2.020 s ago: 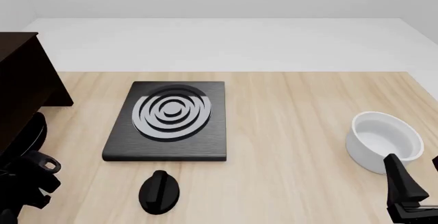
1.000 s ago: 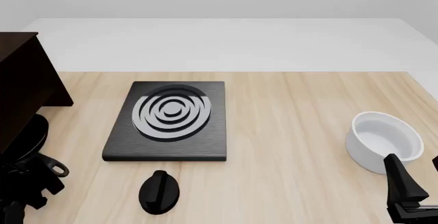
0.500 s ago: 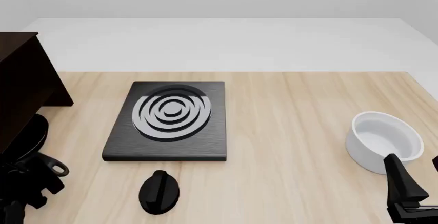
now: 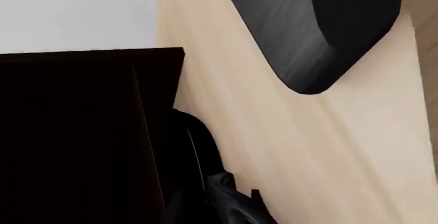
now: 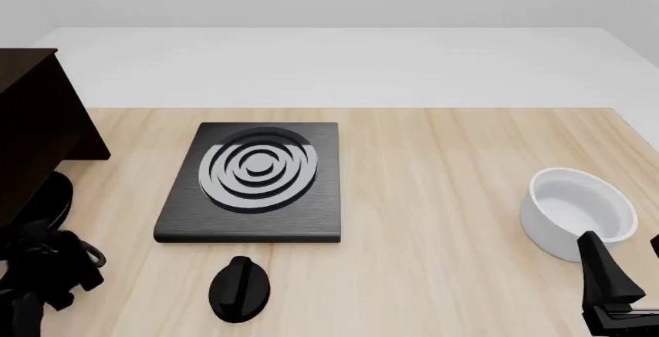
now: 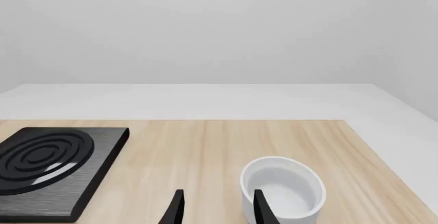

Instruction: Put the frying pan under the cabinet shelf.

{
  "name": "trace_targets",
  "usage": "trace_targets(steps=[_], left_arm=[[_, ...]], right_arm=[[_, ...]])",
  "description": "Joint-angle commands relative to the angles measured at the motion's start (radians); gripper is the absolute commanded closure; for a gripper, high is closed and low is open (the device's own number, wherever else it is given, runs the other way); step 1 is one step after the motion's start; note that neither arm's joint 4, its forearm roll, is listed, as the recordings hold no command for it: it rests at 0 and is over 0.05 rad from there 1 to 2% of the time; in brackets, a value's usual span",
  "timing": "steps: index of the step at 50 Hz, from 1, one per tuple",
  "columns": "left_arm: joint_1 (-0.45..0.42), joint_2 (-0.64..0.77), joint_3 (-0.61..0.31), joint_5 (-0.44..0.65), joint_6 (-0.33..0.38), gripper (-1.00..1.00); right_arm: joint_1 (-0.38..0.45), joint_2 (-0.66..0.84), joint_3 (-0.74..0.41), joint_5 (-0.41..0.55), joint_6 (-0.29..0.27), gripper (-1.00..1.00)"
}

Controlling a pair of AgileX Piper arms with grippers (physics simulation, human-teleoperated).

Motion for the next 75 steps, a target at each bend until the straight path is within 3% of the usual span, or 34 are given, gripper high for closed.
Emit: trace_targets(steps=[1,27,43,69,75], left_arm=[[-0.047,-0.066,-0.051,0.177,-0.025,-1.00],[-0.009,-0.215,0.000,0.254,0.011,-1.00],[-0.001,-0.432,0.015,0.438,0.013,-1.00],[-0.025,-0.610,-0.012,0.598,0.013,-1.00],[-0.036,-0.606,-0.010,0.587,0.012,-1.00]], right_arm=[[0.000,0.000,0.000,0.000,0.000,-1.00],[0.000,0.000,0.000,0.000,0.001,-1.00],[0.000,0.000,0.000,0.000,0.000,-1.00],[0.000,0.000,0.000,0.000,0.000,-1.00],[0.000,0.000,0.000,0.000,0.000,-1.00]])
